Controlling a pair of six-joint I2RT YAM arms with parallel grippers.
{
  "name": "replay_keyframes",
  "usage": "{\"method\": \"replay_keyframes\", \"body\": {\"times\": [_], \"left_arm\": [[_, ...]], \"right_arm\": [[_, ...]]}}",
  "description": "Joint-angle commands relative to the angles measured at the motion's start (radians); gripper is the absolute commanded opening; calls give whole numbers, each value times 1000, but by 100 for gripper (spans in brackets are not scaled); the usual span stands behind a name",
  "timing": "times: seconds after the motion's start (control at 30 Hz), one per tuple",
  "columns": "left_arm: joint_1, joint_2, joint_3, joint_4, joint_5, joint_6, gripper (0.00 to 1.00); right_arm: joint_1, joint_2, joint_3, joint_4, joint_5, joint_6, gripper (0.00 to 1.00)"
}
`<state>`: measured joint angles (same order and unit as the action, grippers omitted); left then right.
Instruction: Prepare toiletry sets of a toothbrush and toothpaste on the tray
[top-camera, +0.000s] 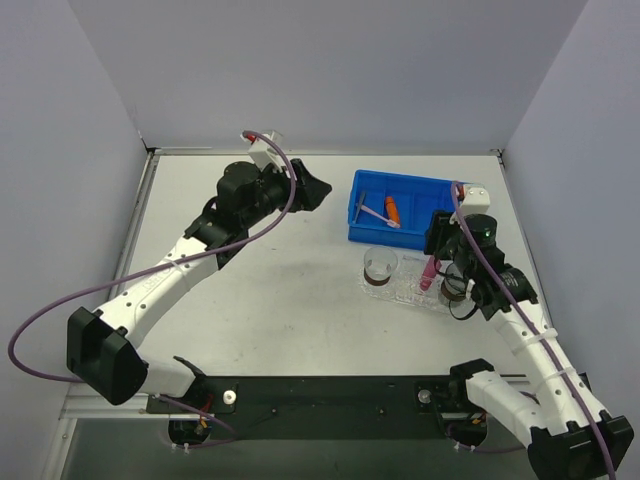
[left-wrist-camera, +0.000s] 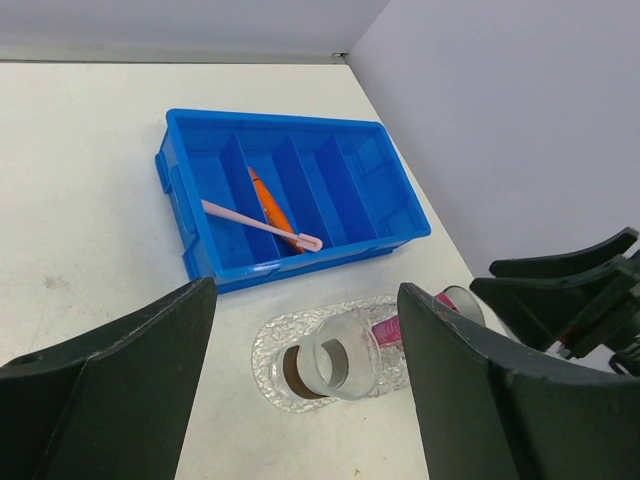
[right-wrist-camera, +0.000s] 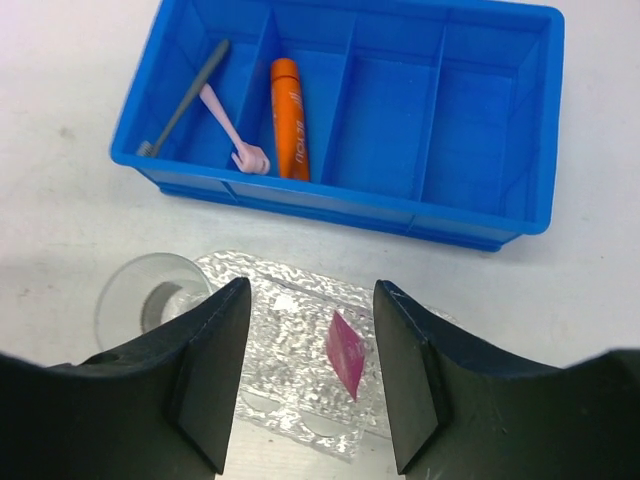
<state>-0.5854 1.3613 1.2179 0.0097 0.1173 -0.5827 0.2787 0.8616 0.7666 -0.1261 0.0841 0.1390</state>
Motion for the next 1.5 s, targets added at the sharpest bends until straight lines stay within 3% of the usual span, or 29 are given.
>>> {"method": "replay_keyframes", "body": {"times": [0.0, 0.17, 0.4, 0.63, 0.77, 0.93, 1.2, 1.3, 1.47], "left_arm": [[6, 27, 35, -8, 10, 10, 83], [-7, 77, 86, -82, 2, 47, 83], [-65, 241, 262, -207, -54, 98, 79], [-145, 565, 645, -402, -169, 41, 67], [-194, 755, 976, -564, -185, 18, 63], [-200, 933, 1160, -648, -140, -60, 57], [-176, 845, 1073, -622, -194, 41, 57], [-134, 748, 938, -600, -203, 78, 57], [5, 512, 557, -447, -166, 103, 57]], "right_arm": [[5, 77, 173, -165, -65, 85, 47], [1, 145, 272, -293, -161, 131, 46], [-27, 194, 349, -331, -156, 185, 43], [-101, 174, 347, -356, -129, 214, 40], [-137, 131, 326, -359, -113, 217, 39], [-157, 94, 295, -359, -93, 209, 39], [-165, 232, 364, -356, -191, 191, 39], [-164, 336, 414, -356, -242, 189, 38], [-153, 493, 522, -360, -253, 180, 37]]}}
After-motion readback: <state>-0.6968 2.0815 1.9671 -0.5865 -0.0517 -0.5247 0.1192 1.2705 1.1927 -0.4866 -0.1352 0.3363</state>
